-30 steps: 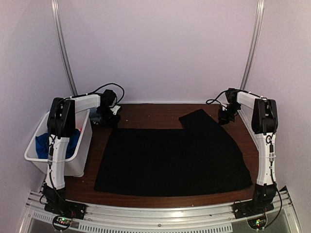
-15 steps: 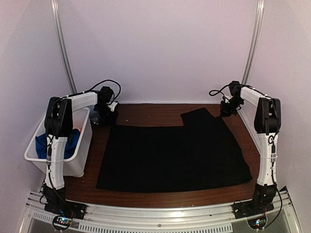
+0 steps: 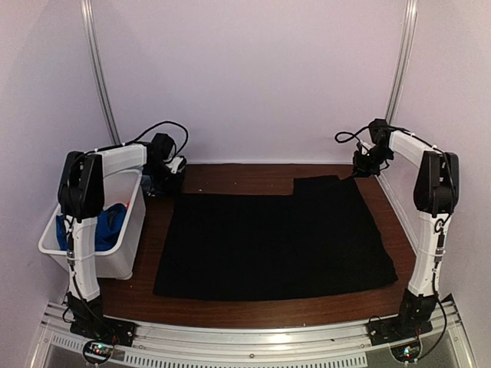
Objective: Fold and stack the mixed laundry pile
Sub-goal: Pick up the 1/3-folded T-shirt from the center of the board, then fold the 1/3-folded T-shirt at the center of the board.
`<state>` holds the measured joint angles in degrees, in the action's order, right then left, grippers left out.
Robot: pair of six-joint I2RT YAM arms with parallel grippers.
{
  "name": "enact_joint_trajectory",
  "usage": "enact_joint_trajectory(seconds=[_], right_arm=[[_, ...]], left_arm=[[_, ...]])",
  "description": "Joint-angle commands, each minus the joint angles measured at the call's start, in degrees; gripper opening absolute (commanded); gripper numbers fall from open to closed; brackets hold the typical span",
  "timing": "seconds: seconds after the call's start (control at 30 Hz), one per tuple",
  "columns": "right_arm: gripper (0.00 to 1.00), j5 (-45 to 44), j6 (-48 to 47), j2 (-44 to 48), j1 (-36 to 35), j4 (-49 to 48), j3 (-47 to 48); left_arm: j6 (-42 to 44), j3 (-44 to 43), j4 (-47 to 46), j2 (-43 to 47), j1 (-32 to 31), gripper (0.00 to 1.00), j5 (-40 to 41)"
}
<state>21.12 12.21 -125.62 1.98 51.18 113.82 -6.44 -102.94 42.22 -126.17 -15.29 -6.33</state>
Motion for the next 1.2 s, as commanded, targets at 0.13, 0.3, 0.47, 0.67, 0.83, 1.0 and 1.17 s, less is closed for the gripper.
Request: enact_joint_trajectory(seconds=[0.13,0.3,0.47,0.67,0.83,1.0,1.17], right_arm=[[0.00,-1.12,-0.68,10.91,0.48,-4.16,-13.39],[0.00,-1.77,-0.98,15.49,0.48,-4.88,-18.73],[0.00,-3.12,-1.13,18.78,0.53,-3.79,-22.25],[0.00,-5.07,-1.04,22.49,0.92,-2.42,-26.77],[0.00,-6.89,-0.10,25.71,1.37,-0.96,-31.35],[0.00,-6.66,0.61,27.24,1.45,-1.51,-37.74],[0.00,-7.57,0.71,26.55,1.45,-3.15,-42.35]], left_arm=[[2.56,9.10,-7.03,11.51,0.61,0.00,-0.72],[2.93,15.47,-7.87,16.89,0.61,0.00,-1.48],[2.92,22.03,-7.71,22.77,0.61,0.00,-1.78],[1.54,29.91,-7.29,29.04,0.52,0.00,-3.71],[-0.34,35.73,-7.19,33.67,-0.35,0.00,-5.00],[-0.59,39.93,-6.31,35.88,-3.01,0.00,-3.81],[-1.24,43.32,-6.06,34.86,-5.65,0.00,-0.33]])
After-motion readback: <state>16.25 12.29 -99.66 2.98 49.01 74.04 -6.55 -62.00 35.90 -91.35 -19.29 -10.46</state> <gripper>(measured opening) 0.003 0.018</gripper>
